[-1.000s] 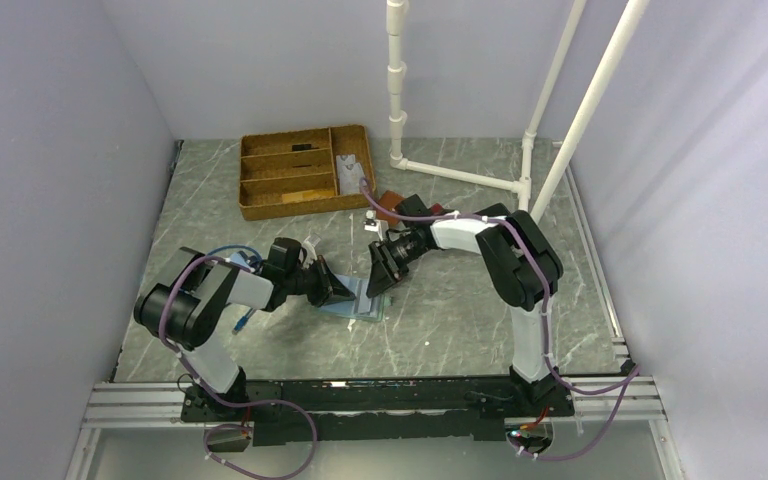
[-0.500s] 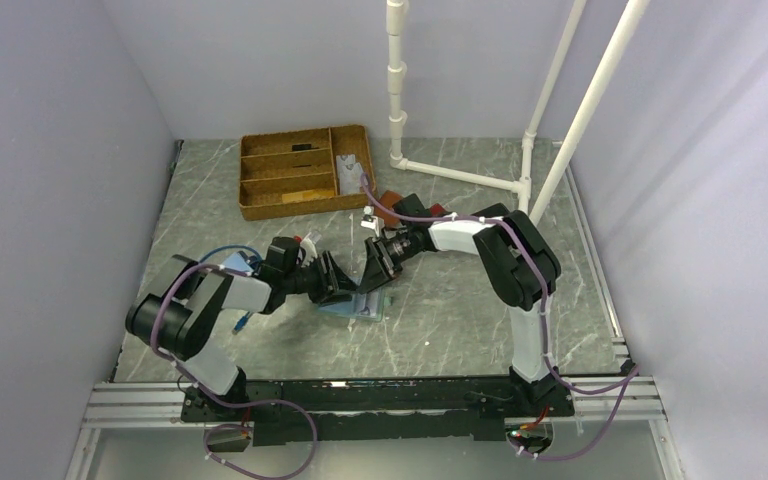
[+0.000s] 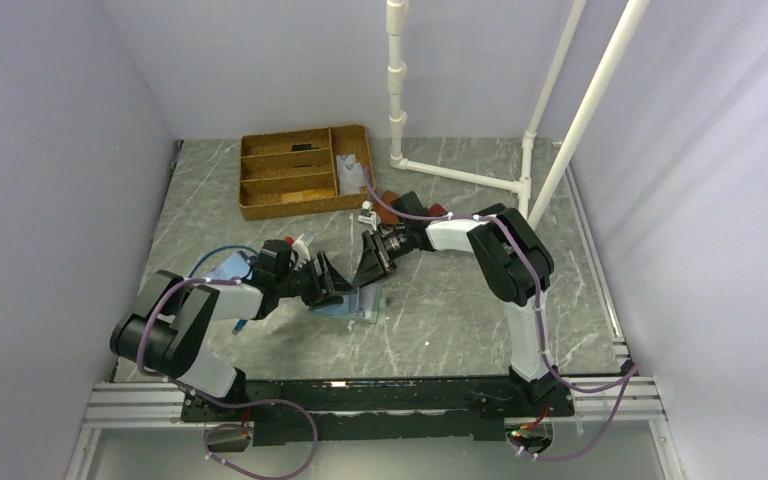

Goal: Take the credit cards out of the card holder
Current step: Remove the credit card from the card holder.

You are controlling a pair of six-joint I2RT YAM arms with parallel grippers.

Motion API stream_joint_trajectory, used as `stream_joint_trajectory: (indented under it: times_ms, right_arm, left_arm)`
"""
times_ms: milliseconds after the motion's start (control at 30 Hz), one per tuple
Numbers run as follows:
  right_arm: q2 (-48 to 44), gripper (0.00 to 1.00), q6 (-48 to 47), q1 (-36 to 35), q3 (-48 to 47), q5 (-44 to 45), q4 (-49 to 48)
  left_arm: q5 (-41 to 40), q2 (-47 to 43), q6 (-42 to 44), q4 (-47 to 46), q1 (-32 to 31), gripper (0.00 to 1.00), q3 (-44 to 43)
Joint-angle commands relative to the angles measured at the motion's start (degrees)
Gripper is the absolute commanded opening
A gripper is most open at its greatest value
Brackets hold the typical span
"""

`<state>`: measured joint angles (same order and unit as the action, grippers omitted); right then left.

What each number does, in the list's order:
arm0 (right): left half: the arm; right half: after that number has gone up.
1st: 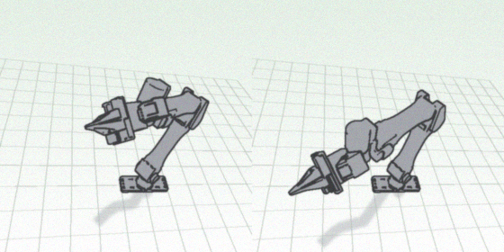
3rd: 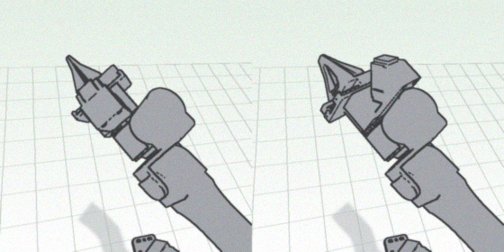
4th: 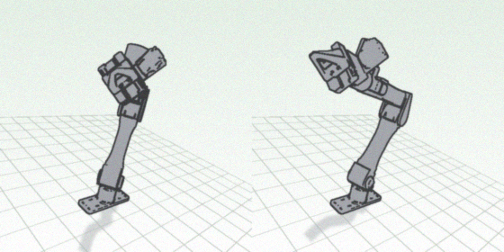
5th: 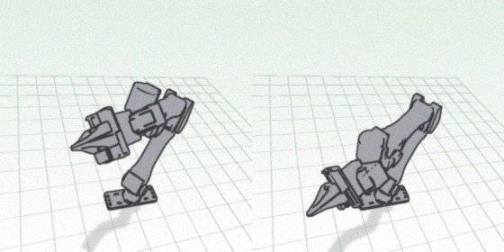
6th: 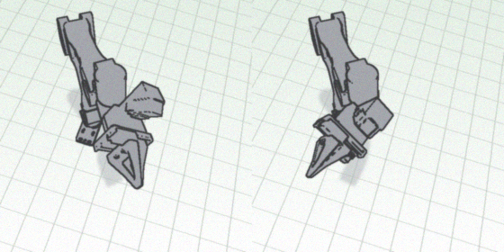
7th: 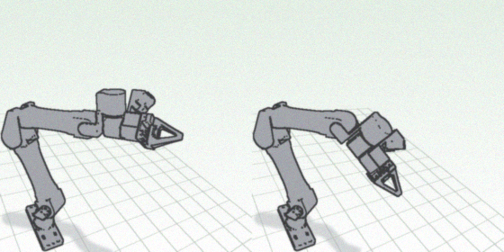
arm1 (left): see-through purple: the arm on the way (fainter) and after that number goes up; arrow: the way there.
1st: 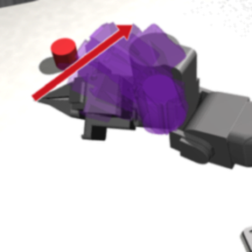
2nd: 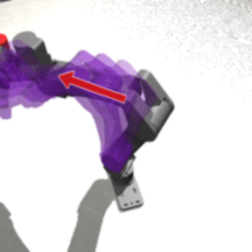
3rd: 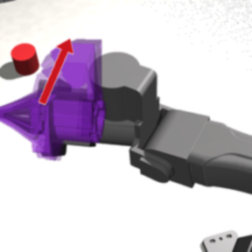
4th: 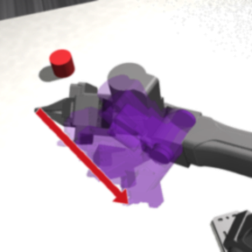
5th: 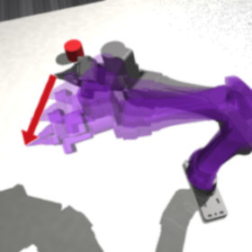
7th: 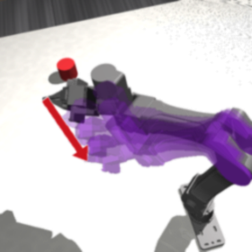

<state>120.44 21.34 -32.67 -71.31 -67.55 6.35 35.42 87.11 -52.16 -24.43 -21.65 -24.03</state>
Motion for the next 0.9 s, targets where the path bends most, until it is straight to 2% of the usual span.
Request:
stream_joint_trajectory:
  times_ms: [0,167,367,533,667,867]
  right_arm:
    - [0.1,0.41,4.1,0.1,-0.5,-2.3,-5.0]
    - [1.4,0.41,6.1,0.1,-0.7,-1.9,-5.9]
    - [3.1,0.41,8.4,-0.3,-0.7,-2.4,-6.1]
    - [2.8,0.41,10.7,-0.6,-1.0,-2.6,-9.3]
    - [2.7,0.41,13.5,-1.1,-0.3,-2.9,-11.8]
    - [1.9,0.41,23.4,-2.0,1.5,-5.8,-22.1]
  left_arm:
    - [0.1,-3.4,4.0,2.3,1.1,0.70,2.7]
    - [1.6,-6.8,6.2,3.9,1.7,0.72,3.3]
    - [6.0,-6.0,6.5,-0.6,1.8,0.73,3.9]
    - [8.0,-5.3,6.4,-2.5,1.8,0.82,3.8]
    - [8.3,-6.6,7.1,-0.9,1.7,0.83,3.3]
    - [5.8,-8.4,9.1,4.9,1.1,0.85,1.8]
